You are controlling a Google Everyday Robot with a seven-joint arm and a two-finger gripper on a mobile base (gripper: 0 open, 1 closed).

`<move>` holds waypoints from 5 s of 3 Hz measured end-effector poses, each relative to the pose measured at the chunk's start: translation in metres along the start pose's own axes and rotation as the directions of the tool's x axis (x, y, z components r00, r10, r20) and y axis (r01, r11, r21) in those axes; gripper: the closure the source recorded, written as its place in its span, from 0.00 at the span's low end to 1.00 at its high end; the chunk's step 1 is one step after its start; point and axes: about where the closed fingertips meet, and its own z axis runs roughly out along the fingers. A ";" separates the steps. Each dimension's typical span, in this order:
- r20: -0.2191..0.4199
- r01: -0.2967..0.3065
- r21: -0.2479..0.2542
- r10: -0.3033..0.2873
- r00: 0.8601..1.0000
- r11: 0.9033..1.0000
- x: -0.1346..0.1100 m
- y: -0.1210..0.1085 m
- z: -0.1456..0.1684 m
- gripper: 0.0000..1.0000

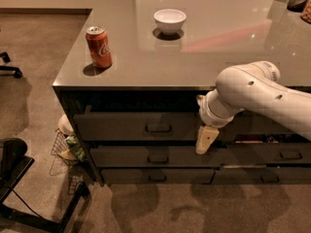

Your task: Open top drawer

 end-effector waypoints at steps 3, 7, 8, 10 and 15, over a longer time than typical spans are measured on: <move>0.005 0.037 -0.094 -0.036 0.999 0.995 -0.027 -0.001 0.047 0.00; -0.050 -0.060 -0.141 0.053 0.997 0.988 -0.005 0.036 0.063 0.64; -0.050 -0.060 -0.141 0.053 0.997 0.988 -0.006 0.035 0.062 0.88; -0.076 -0.081 -0.155 0.070 0.995 0.985 0.001 0.063 0.042 1.00; -0.113 -0.139 -0.207 0.118 0.987 0.968 0.011 0.133 0.008 1.00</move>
Offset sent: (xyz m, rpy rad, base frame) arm 0.0277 0.0487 -0.0330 0.0118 0.0762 0.0840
